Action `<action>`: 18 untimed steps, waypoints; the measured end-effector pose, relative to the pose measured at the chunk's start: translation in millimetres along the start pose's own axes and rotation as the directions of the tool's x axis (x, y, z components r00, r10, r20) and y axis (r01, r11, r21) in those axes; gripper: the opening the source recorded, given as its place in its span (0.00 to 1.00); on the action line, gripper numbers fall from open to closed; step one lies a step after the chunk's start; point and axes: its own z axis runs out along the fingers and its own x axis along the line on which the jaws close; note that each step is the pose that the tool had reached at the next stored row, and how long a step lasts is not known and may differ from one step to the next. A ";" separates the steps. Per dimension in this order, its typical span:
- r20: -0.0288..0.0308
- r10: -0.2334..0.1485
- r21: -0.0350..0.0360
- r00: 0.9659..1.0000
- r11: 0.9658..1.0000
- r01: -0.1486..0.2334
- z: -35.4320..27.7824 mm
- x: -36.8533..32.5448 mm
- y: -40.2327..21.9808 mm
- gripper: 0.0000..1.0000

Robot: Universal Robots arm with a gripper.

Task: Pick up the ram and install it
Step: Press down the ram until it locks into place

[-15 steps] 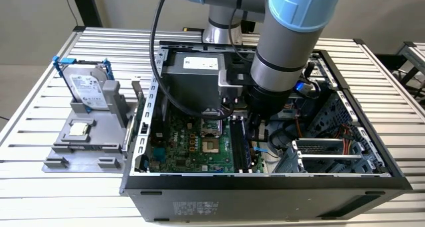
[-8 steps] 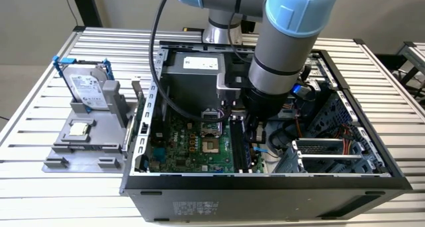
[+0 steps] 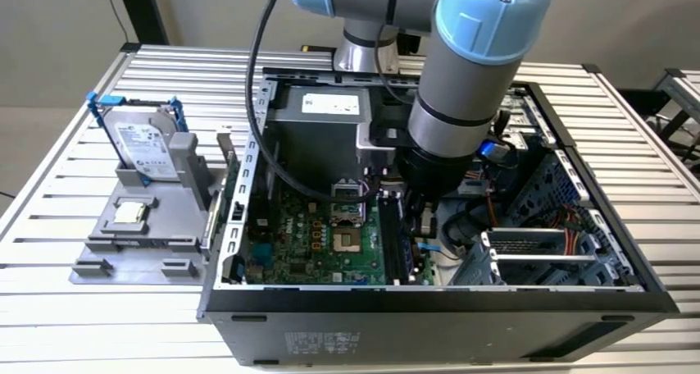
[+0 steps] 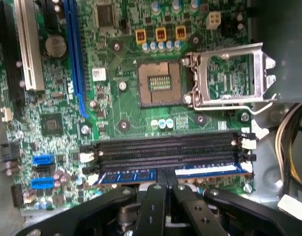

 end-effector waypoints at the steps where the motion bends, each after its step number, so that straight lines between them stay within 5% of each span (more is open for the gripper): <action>1: -0.001 0.000 0.000 1.000 1.000 0.000 -4.7 0.1 0.0 0.00; 12: -0.003 0.000 0.000 1.000 1.000 0.000 -54.6 0.6 0.4 0.00; 18: -0.003 0.000 -0.001 1.000 1.000 0.000 -56.4 0.7 0.4 0.00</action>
